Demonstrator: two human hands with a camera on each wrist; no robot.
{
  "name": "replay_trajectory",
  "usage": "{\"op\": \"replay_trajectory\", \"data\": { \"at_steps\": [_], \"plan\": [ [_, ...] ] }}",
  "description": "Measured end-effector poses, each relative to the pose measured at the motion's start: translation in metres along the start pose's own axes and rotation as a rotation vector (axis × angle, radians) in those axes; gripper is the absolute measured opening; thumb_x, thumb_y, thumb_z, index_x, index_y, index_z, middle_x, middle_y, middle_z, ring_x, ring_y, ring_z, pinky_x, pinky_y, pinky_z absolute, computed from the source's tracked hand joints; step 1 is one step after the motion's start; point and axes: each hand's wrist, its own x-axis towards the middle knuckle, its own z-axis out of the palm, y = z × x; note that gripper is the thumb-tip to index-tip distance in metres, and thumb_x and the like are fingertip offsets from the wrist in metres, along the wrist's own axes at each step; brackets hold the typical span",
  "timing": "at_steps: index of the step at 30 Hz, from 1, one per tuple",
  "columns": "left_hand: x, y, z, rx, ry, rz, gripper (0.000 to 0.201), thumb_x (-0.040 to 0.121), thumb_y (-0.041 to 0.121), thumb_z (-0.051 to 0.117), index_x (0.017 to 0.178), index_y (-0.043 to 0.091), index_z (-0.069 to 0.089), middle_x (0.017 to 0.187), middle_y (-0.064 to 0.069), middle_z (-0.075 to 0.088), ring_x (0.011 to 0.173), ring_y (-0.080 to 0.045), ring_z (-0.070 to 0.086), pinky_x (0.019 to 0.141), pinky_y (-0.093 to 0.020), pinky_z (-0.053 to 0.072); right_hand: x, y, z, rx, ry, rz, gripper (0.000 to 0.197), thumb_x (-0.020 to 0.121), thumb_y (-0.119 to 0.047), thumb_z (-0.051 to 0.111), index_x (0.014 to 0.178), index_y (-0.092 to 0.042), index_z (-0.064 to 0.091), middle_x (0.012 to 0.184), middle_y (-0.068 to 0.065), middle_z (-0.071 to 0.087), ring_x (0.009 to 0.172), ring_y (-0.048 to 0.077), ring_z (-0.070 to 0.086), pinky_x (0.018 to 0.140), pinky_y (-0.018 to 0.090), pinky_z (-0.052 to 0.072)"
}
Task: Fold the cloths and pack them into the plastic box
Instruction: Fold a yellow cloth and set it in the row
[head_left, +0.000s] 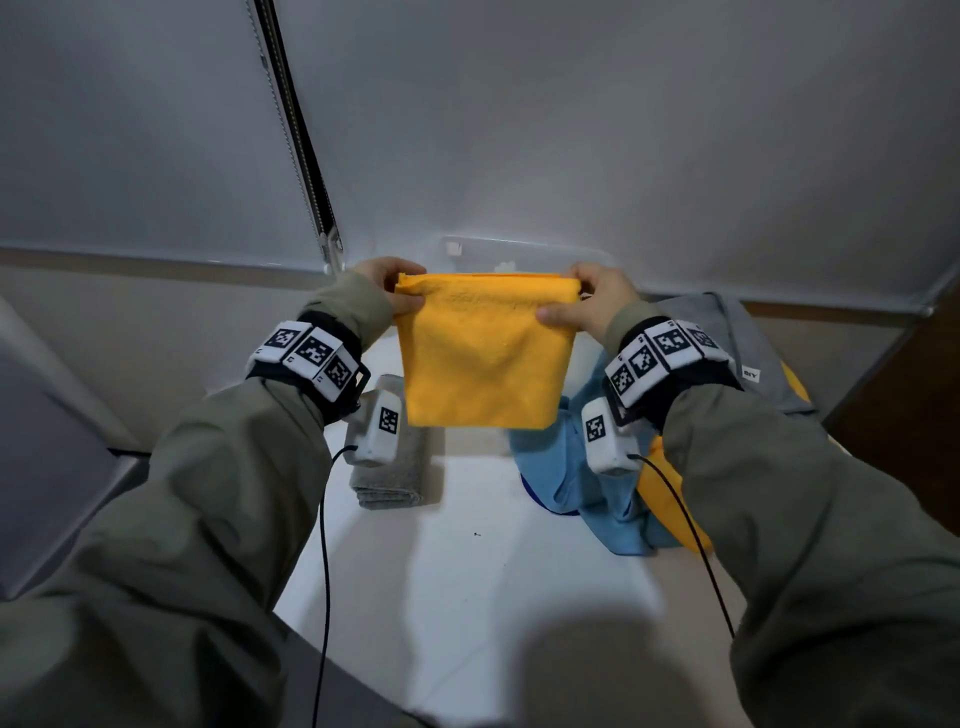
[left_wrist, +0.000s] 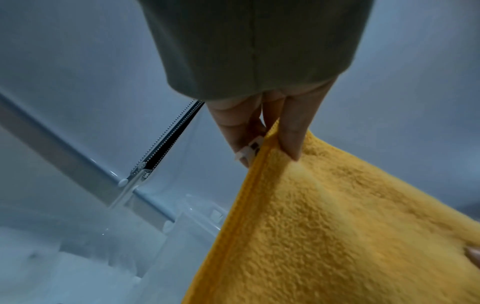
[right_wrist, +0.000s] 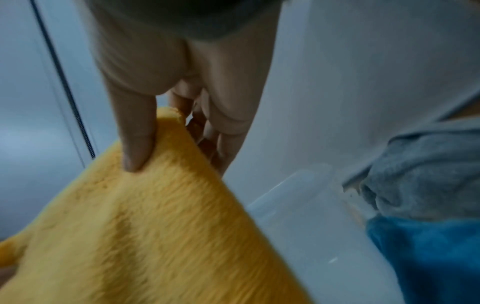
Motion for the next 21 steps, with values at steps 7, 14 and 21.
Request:
{"op": "replay_trajectory", "data": {
  "at_steps": [7,14,21],
  "plan": [
    [0.004,0.007,0.008,0.173,0.022,0.015,0.023,0.088,0.006,0.057,0.111,0.007,0.059,0.103,-0.007,0.05,0.097,-0.021,0.047,0.091,-0.033,0.041,0.001,0.002,-0.001,0.003,-0.033,0.124,0.044,0.077,-0.016,0.073,0.118,-0.008,0.057,0.117,0.012,0.061,0.108,0.029,0.058,0.098,0.043,0.047],
    [0.01,0.008,0.024,0.065,0.248,-0.048,0.024,0.092,0.007,0.046,0.086,0.028,0.057,0.117,-0.013,0.051,0.1,-0.031,0.055,0.083,-0.034,0.049,0.0,-0.005,-0.002,-0.075,-0.027,0.087,0.025,0.088,-0.01,0.055,0.113,-0.017,0.055,0.092,0.001,0.055,0.088,0.022,0.052,0.077,0.032,0.045],
    [0.006,0.026,0.026,-0.414,0.109,-0.051,0.035,0.089,-0.009,0.034,0.075,0.018,0.05,0.076,-0.004,0.049,0.075,-0.022,0.052,0.073,-0.04,0.048,0.001,-0.011,-0.008,0.223,-0.159,0.194,0.027,0.086,0.004,0.041,0.094,-0.02,0.051,0.108,0.014,0.053,0.095,0.034,0.062,0.084,0.047,0.054]
  ]
}}
